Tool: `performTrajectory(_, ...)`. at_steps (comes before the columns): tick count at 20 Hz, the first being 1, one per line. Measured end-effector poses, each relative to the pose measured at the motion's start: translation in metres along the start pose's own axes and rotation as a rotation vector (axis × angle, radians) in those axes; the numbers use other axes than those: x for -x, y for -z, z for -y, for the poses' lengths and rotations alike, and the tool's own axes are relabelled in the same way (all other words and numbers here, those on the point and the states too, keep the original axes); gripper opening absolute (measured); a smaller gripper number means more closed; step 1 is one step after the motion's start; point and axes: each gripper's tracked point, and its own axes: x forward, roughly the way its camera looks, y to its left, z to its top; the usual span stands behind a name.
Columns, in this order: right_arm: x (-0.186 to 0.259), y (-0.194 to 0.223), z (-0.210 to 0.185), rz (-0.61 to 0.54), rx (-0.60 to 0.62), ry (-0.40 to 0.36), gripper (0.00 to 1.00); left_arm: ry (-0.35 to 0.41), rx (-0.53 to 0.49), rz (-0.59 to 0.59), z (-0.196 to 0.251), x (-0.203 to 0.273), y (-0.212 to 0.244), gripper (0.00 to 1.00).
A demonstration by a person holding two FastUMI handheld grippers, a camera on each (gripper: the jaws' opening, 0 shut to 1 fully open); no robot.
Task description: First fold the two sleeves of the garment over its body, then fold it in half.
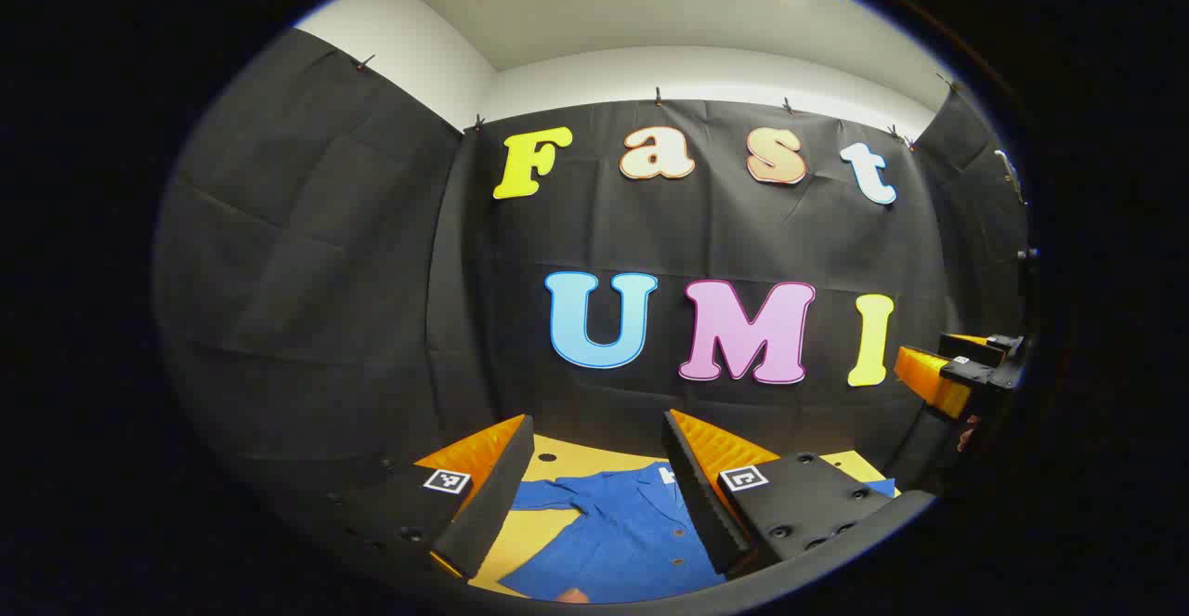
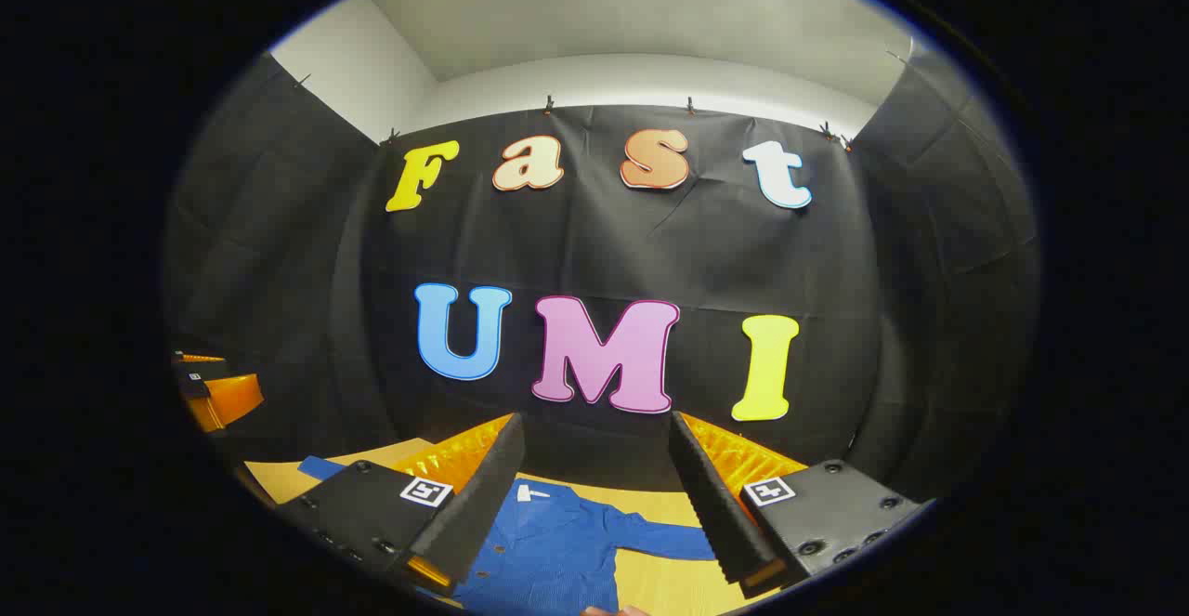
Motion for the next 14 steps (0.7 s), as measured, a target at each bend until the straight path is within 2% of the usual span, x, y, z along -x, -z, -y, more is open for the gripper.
performTrajectory(14, 0.017, -0.001, 0.022, -0.014, -0.001, 0.056, 0.96, 0.056, -0.024, 0.025, 0.023, 0.005, -0.01, 0.8)
